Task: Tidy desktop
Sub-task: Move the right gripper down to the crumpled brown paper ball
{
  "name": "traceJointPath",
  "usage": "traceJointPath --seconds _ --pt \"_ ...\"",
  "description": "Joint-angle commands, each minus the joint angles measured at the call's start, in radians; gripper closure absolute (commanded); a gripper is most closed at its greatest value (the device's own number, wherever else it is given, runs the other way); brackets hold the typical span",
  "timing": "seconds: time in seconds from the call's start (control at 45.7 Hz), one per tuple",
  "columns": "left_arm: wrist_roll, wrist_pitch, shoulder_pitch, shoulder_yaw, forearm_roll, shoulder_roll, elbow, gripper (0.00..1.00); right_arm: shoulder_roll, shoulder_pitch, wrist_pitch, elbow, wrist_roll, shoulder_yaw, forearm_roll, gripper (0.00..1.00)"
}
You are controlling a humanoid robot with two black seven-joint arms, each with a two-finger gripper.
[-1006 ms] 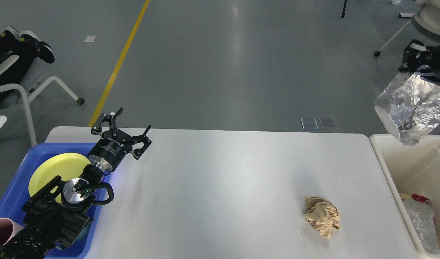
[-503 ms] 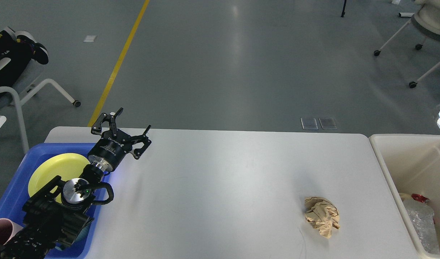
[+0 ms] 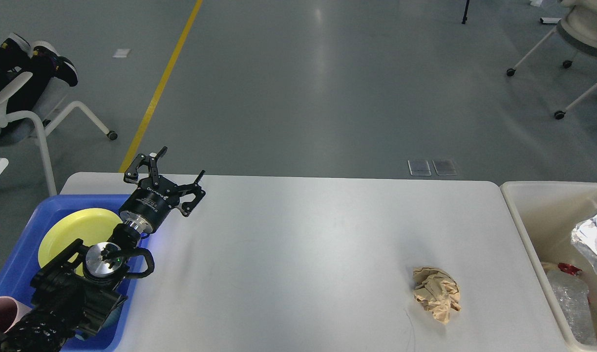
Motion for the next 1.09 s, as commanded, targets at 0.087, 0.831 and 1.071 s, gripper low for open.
traceJointPath --seconds 0.087,0.831,1.071 --pt "0.000 0.000 0.000 -0.001 0.000 0.000 0.000 0.04 0.018 -0.035 0.008 -0.028 0.001 0.007 0.000 0.00" --pt "0.000 0.000 0.000 0.001 0.000 0.000 0.000 0.04 0.110 0.773 0.391 0.644 0.006 -0.159 0.012 0.00" --pt "0.000 0.000 0.000 -0.001 0.000 0.000 0.000 0.04 0.201 1.060 0.623 0.895 0.004 -0.232 0.011 0.00"
